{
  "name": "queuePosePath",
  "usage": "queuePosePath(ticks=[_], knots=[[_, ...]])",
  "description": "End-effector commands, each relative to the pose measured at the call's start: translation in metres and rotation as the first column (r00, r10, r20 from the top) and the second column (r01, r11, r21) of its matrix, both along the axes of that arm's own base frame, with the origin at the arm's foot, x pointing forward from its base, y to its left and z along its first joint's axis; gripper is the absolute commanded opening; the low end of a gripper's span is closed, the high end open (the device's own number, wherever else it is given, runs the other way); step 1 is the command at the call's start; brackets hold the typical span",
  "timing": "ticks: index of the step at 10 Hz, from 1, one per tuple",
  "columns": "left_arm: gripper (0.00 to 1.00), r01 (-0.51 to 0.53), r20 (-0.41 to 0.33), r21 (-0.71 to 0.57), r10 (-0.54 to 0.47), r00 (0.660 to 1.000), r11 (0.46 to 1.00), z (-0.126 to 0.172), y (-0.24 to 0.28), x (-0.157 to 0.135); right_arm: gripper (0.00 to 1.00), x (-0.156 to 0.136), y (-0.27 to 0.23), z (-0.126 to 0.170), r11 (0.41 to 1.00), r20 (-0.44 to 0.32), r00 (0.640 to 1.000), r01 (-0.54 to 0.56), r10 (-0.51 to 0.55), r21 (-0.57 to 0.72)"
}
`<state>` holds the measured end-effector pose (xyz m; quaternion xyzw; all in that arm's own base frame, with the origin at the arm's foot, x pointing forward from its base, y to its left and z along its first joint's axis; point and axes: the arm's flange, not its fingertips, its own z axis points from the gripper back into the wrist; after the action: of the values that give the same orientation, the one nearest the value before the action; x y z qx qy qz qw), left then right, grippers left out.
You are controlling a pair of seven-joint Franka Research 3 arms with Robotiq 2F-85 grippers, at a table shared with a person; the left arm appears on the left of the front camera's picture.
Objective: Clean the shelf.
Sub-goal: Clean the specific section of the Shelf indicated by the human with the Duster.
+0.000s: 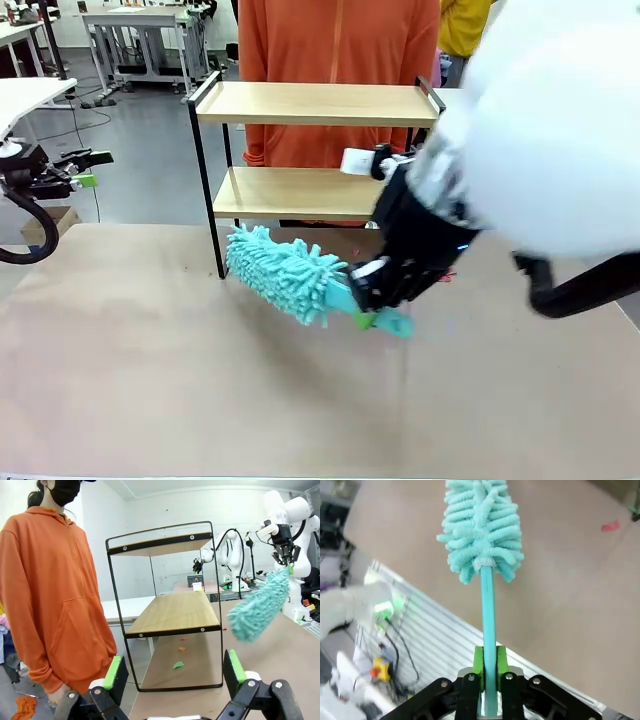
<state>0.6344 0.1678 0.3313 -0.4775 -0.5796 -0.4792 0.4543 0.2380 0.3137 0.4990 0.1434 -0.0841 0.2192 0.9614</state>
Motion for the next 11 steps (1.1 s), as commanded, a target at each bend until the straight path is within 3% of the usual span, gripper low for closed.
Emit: queuePosePath(ticks=[1, 5, 7, 11], knots=[[1.0, -0.001, 0.014, 0.003, 0.001, 1.0, 1.0, 0.003, -0.001, -0.002, 0.13, 0.02, 0.041, -0.011, 0.991, 0.053, 0.99, 0.133, -0.132, -0.017], [1.0, -0.001, 0.014, 0.003, 0.001, 1.0, 1.0, 0.003, -0.001, -0.002, 0.13, 0.041, 0.103, -0.048, 0.968, 0.077, 0.965, 0.249, -0.249, 0.016], [1.0, -0.001, 0.014, 0.003, 0.001, 1.0, 1.0, 0.003, -0.001, -0.002, 0.13, 0.055, 0.138, -0.063, 0.942, 0.119, 0.934, 0.336, -0.336, 0.021], [1.0, -0.001, 0.014, 0.003, 0.001, 1.0, 1.0, 0.003, -0.001, -0.002, 0.13, 0.09, 0.202, -0.07, 0.89, 0.164, 0.881, 0.455, -0.443, -0.038]])
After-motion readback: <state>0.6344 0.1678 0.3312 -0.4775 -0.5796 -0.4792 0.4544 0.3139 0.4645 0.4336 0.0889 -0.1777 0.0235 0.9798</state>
